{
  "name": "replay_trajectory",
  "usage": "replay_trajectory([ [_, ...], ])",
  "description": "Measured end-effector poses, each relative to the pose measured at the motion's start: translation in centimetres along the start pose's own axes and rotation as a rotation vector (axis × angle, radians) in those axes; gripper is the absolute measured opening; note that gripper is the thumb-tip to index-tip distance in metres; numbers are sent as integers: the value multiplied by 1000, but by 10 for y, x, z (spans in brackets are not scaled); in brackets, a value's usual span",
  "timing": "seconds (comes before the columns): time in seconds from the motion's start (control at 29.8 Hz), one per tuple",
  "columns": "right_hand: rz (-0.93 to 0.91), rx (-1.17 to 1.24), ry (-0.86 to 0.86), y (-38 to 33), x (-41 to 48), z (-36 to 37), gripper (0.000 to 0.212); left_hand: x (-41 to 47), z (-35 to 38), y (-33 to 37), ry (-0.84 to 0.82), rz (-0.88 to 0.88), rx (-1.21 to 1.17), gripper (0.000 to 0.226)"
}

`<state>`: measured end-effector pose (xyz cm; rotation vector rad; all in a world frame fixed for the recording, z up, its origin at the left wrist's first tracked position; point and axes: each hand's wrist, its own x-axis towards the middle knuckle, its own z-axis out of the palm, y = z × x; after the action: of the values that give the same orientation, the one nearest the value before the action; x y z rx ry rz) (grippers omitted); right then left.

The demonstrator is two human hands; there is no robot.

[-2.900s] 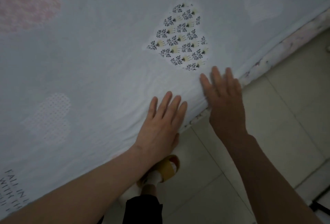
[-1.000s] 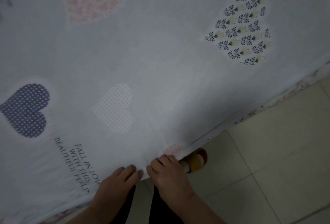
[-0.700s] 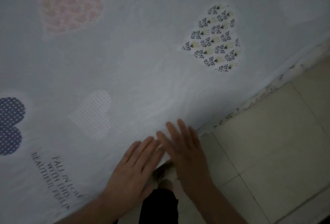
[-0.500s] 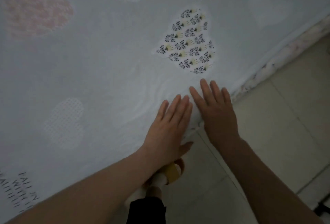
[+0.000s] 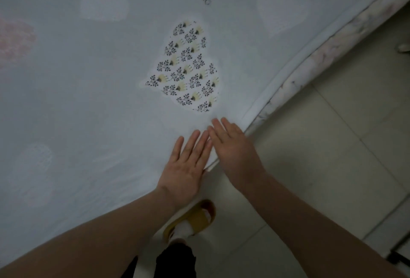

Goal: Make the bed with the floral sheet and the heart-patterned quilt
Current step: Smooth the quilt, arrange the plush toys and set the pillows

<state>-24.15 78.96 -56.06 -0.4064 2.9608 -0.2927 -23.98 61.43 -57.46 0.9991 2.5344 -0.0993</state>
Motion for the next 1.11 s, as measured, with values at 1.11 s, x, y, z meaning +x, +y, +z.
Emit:
replay_trajectory([
  [1.11, -220, 46, 49, 246, 77, -79, 38, 202, -111, 71, 219, -48, -235, 64],
])
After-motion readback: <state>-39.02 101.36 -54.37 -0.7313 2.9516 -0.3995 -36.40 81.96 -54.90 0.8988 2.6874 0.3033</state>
